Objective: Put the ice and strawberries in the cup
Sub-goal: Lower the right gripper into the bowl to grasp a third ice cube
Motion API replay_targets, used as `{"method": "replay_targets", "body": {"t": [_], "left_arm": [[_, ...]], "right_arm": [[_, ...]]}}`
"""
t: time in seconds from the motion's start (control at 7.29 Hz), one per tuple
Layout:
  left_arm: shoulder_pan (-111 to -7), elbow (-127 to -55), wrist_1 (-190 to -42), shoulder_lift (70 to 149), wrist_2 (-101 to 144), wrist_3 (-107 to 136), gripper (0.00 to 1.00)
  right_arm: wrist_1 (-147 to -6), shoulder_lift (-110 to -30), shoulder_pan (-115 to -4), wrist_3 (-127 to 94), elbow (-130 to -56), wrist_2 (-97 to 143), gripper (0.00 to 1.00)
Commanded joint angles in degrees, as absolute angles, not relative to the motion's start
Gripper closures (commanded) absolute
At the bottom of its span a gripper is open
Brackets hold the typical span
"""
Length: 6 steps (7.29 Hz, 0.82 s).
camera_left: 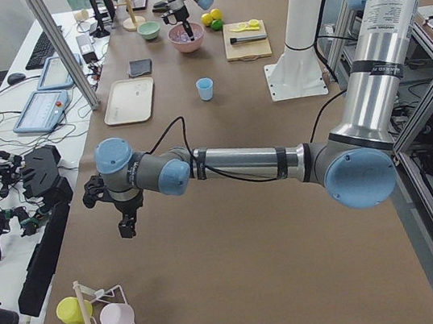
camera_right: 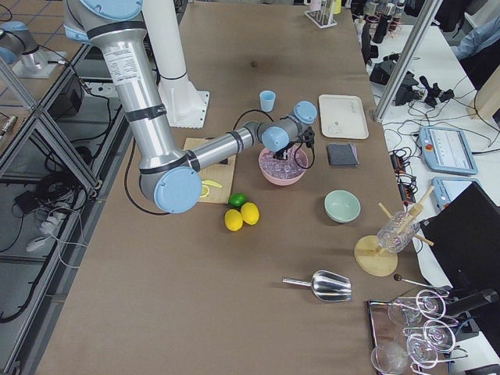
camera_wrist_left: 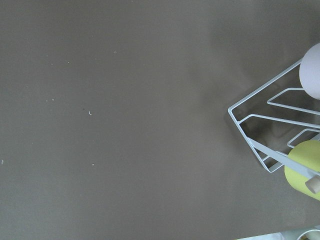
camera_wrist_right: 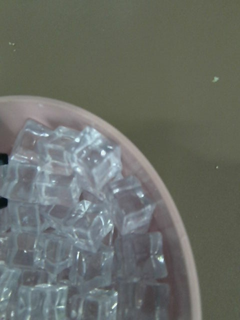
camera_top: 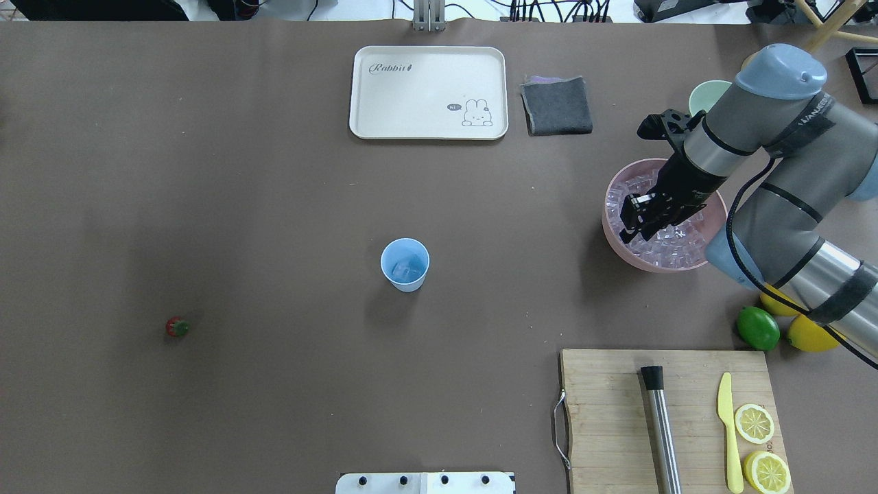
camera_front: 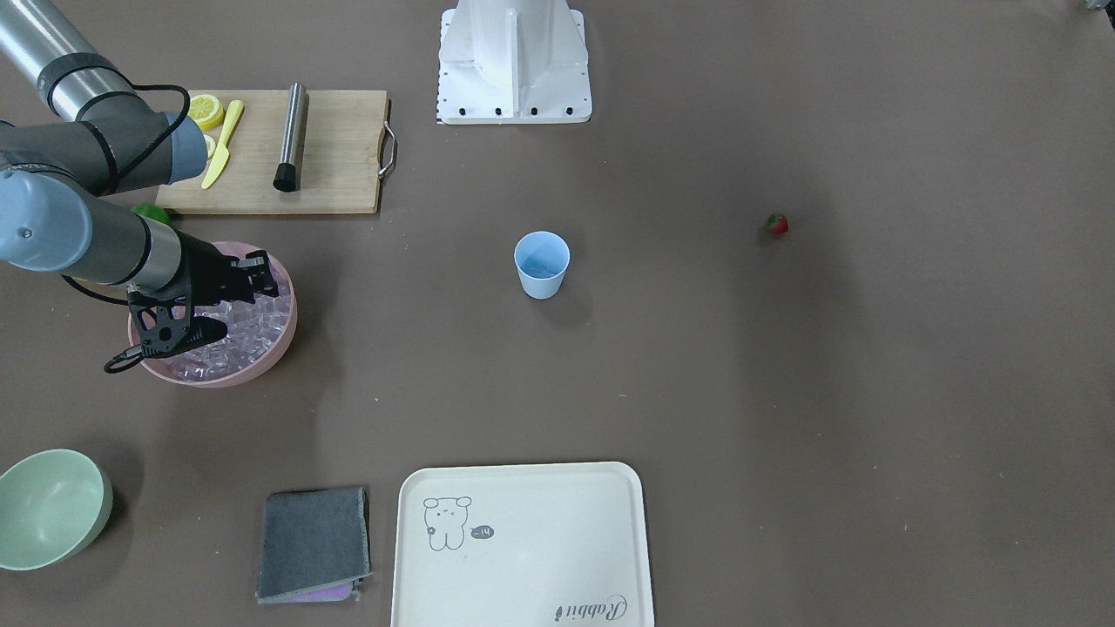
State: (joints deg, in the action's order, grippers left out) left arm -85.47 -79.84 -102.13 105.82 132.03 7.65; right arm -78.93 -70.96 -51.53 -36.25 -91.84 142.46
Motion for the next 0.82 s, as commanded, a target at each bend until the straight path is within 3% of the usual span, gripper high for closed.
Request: {"method": "replay_targets", "body": {"t": [0.0, 0.69], "left_arm": [[-85.52, -79.89, -102.13, 105.73, 132.01, 7.65, 0.02], [-85.52, -79.72, -102.13, 105.73, 132.01, 7.65, 0.02]], "right_arm": [[-79.01, -70.58, -51.5, -36.12, -91.93, 143.6, 1.0], [-79.8, -66.38, -58.18, -36.3, -93.25, 151.79, 1.0]]}}
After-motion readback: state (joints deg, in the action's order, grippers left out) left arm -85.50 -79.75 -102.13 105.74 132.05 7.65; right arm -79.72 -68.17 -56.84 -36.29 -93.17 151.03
